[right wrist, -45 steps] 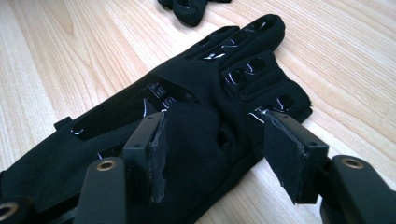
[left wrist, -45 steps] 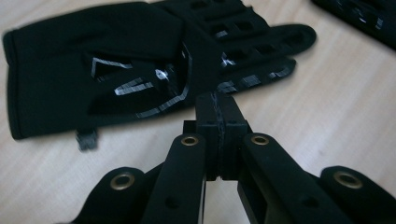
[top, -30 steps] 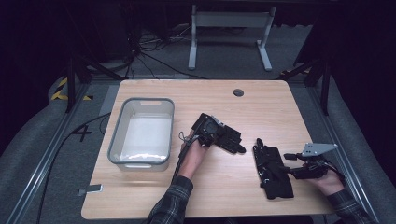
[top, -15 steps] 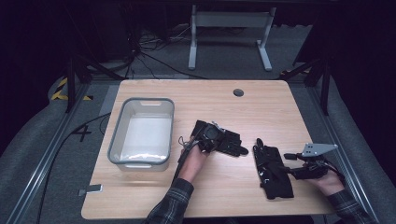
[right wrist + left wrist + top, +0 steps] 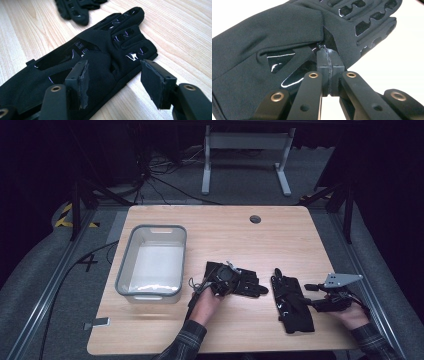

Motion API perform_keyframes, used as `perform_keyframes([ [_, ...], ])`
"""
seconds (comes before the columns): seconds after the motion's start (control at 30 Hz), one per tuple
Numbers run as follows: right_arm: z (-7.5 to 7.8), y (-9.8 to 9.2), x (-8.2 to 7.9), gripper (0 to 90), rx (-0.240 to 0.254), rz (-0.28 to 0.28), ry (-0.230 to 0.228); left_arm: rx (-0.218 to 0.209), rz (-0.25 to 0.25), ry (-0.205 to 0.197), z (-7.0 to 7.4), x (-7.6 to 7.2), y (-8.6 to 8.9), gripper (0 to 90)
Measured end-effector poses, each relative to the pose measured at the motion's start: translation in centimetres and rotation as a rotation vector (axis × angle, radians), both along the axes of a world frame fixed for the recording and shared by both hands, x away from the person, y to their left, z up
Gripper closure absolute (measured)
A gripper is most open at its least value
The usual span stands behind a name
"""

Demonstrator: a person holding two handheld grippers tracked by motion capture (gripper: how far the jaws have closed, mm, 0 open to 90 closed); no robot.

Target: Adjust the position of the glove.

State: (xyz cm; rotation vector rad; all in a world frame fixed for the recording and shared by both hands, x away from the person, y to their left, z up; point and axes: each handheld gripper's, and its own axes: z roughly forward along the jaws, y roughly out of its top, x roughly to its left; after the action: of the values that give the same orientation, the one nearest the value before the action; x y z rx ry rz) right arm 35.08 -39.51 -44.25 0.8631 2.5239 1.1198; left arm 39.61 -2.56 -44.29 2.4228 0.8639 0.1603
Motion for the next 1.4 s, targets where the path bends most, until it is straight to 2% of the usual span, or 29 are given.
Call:
perform_keyframes([
  [0.13,0.1,0.0,0.0,40.3,0.002,0.001,-0.001,-0.003,-0.005,-0.031,0.4,-0.8,0.2,89.4],
  [0.27,0.1,0.1,0.0,40.3,0.001,0.003,-0.001,0.006,0.036,-0.065,0.9,-0.3,1.2,89.5],
  [0.47,0.1,0.0,0.0,40.3,0.002,0.003,-0.001,0.026,0.113,-0.071,0.7,0.3,2.9,89.6],
  [0.6,0.1,0.0,0.0,40.3,0.004,0.001,-0.002,0.051,0.123,-0.055,0.3,0.3,3.0,89.6],
  [0.73,0.1,0.0,0.0,40.3,0.003,0.001,-0.005,0.066,0.114,-0.043,0.0,0.0,3.0,89.6],
  [0.93,0.1,0.0,0.0,40.3,0.001,0.003,-0.002,0.058,0.101,-0.027,0.0,-0.8,3.1,89.6],
  [1.07,0.1,0.1,0.0,40.3,0.001,0.002,-0.001,0.039,0.081,-0.009,-0.1,-1.8,3.2,89.6],
  [1.4,0.0,0.1,0.0,40.3,-0.002,0.003,-0.001,-0.013,-0.006,0.031,-0.3,-4.1,2.6,89.5],
])
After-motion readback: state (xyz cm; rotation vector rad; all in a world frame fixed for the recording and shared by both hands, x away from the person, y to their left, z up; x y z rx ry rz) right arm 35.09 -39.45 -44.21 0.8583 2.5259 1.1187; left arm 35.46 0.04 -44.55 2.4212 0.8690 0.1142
